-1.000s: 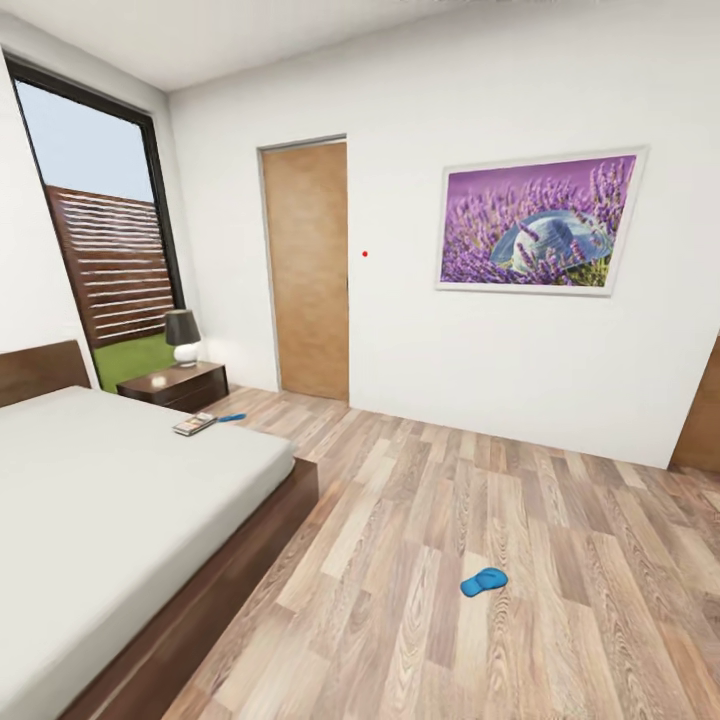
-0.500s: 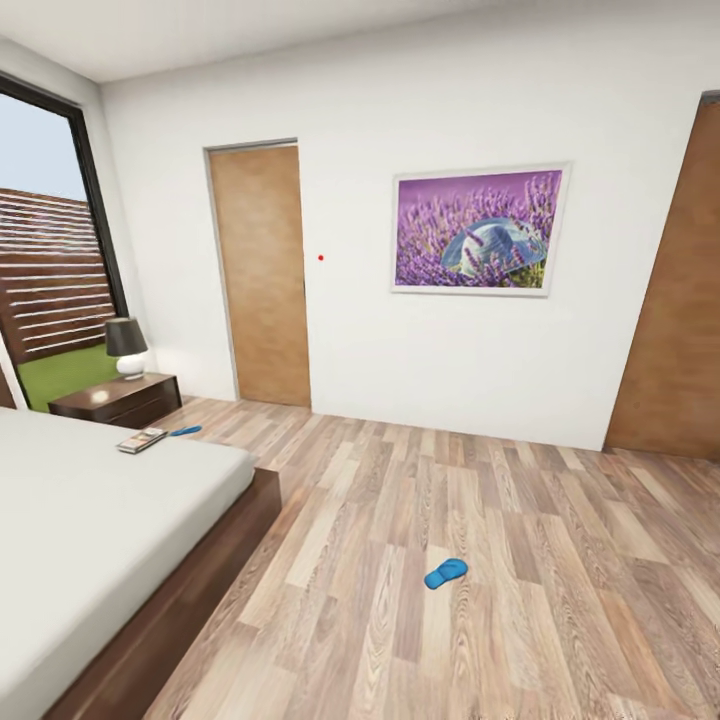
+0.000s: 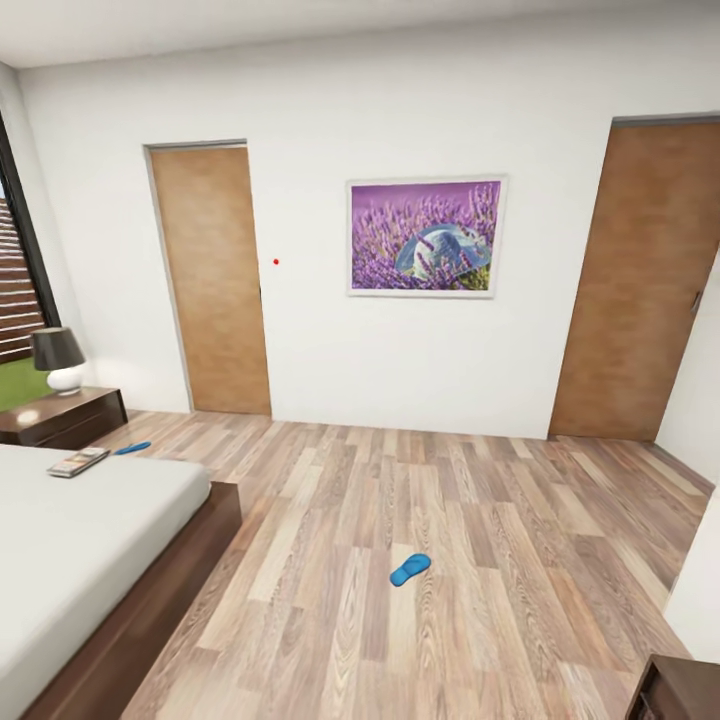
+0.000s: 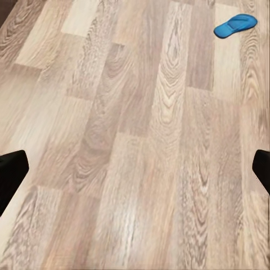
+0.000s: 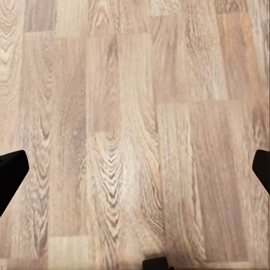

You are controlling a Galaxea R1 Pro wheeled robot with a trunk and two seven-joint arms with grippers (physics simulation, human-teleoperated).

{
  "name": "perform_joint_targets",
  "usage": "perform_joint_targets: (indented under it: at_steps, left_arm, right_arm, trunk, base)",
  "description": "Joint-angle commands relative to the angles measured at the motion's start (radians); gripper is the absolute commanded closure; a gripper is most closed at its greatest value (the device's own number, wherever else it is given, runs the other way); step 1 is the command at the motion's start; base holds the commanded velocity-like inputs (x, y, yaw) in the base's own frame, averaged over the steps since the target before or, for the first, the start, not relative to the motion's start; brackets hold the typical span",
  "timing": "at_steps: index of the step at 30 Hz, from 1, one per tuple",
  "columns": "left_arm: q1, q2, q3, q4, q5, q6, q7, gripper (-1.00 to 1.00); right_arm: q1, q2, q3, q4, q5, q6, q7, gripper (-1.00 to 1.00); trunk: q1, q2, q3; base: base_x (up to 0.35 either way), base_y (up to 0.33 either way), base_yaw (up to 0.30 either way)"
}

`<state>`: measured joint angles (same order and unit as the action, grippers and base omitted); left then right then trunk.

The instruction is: In the bedroom, move the book from the bed onto either nightstand, and place the two sandals side by side next to the bed.

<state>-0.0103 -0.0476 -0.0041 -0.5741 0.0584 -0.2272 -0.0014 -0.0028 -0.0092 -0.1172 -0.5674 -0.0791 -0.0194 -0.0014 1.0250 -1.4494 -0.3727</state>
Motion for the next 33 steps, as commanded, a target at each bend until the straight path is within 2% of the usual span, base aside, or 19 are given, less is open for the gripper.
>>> perform_joint_targets:
  at_steps: [1, 33]
  left_arm:
    - [0.0, 0.0, -0.001, 0.0, 0.006, -0.003, 0.0, -1.0]
    - [0.0, 0.0, -0.001, 0.0, 0.006, -0.003, 0.0, -1.0]
  right_arm:
    - [0.0, 0.0, 0.001, 0.0, -0.008, -0.002, 0.0, -1.0]
    - [0.0, 0.001, 0.002, 0.0, -0.008, -0.002, 0.0, -1.0]
  trunk:
    - [0.0, -0.001, 0.0]
    - [0.0, -0.001, 0.025]
  base:
    - [0.0, 0.0, -0.282]
    - [0.0, 0.0, -0.276]
